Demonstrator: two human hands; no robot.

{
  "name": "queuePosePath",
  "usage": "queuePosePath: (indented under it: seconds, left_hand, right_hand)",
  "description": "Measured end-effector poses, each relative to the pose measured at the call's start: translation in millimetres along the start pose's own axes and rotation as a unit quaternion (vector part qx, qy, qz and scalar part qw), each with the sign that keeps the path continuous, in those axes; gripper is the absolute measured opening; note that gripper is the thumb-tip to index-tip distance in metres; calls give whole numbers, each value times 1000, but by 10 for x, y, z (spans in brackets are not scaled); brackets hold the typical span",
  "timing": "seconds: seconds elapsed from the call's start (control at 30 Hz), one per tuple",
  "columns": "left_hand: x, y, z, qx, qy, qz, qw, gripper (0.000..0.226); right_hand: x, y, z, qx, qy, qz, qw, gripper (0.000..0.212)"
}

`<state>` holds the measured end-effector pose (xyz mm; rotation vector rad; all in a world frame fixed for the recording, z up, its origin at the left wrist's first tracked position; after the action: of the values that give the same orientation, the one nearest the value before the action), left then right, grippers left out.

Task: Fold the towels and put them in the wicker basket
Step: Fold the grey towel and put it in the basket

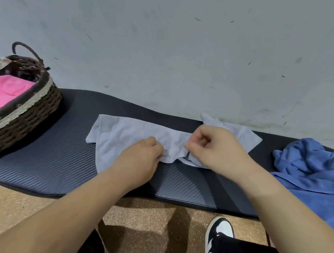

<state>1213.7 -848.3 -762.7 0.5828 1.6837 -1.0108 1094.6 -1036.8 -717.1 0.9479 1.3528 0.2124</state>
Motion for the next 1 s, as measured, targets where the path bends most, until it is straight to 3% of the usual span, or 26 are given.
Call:
queuePosePath:
  seconds: [0.07,0.2,0.23,0.33,0.37,0.47,0.6,0.67,0.73,0.87,1.0]
  left_hand:
    - [4,-2,-10,-9,-3,8,1000,3]
    - [-201,-13,-14,-38,-54,-92,994,11]
    - [-272,-22,-21,-44,-68,-113,990,11]
    - [-420,-9,-72,-37,-98,-126,986,8]
    - [-458,6,-94,-34,-101,-151,983,8]
    - [-588,45,-182,-34,-100,-214,971,7]
    - [-712,26,-305,-31,-91,-248,964,12]
    - [-750,-8,-349,-17,-100,-248,963,7]
    - [-791,-37,-390,-6,-113,-262,958,6]
    - [-865,-40,-459,-1,-147,-309,940,13]
    - [-914,93,-442,-9,-143,-295,944,18]
  right_hand:
    - [120,-62,-7,-6,46,-43,998,20]
    - [187,-217,57,11,77,-94,993,63]
    - [199,-243,67,11,81,-100,992,61]
    - [219,-208,86,-15,15,-115,993,19]
    - [206,-186,89,-25,-9,-118,993,17]
    - [168,-64,52,-67,-23,-89,994,17]
    - [255,211,-145,-74,52,108,990,12]
    - [331,253,-181,-89,54,100,990,16]
    - [333,298,-178,-115,40,79,989,5]
    - [278,378,-151,-135,2,99,986,14]
    - [224,467,-102,-133,-44,124,982,19]
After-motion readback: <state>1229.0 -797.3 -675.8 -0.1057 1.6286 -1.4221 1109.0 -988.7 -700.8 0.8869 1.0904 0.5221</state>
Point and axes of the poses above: each hand's wrist, its own z-axis towards the middle knuckle, its own x-axis out of the palm, y = z × x, the point moved 1 cm from there along z, towards the middle knuckle, and after that the axes turned 2 degrees about -z, right-handed, at the moved point
